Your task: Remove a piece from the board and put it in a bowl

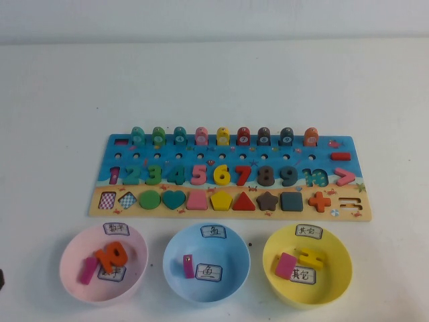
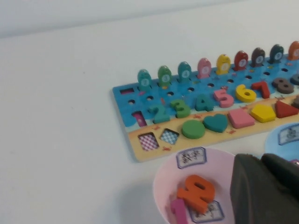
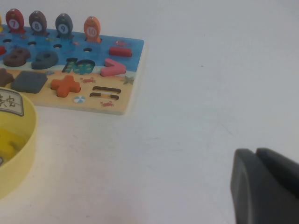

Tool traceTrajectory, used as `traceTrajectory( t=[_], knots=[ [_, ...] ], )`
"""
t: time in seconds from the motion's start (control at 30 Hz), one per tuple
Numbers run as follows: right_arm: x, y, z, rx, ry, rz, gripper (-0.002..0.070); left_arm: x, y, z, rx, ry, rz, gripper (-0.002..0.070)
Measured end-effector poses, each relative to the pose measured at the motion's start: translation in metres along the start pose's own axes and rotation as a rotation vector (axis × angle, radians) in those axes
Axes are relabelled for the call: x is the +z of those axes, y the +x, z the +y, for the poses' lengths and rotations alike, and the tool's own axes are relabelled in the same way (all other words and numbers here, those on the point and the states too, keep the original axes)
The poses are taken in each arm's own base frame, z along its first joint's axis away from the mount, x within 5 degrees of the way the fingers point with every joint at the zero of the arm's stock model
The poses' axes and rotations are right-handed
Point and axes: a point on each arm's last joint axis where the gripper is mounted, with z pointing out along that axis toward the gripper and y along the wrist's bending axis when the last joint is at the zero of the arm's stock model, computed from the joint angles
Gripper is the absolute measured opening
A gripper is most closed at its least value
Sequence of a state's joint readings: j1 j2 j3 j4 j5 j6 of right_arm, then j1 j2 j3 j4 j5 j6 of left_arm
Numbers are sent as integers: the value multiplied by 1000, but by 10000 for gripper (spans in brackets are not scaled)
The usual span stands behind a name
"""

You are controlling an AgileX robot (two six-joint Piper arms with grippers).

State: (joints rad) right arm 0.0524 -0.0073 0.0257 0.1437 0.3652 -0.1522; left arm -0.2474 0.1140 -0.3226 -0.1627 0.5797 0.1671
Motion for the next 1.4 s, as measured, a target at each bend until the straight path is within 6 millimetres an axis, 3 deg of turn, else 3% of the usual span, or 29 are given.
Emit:
traceTrajectory(
  t=[0.2,0.47,0.63,1.03,1.4],
  knots=[
    [0,0,0,0,0,0,-17,8,2,10,96,-114,-172,0],
    [0,0,0,0,0,0,-17,13,30,20,46,-334,-331,0],
    [0,0,0,0,0,2,-17,24,56,23,8,-353,-285,0],
    [0,0,0,0,0,2,-17,29,84,23,-70,-347,-4,0],
    [0,0,0,0,0,0,-17,29,86,22,-17,-309,32,0]
  ],
)
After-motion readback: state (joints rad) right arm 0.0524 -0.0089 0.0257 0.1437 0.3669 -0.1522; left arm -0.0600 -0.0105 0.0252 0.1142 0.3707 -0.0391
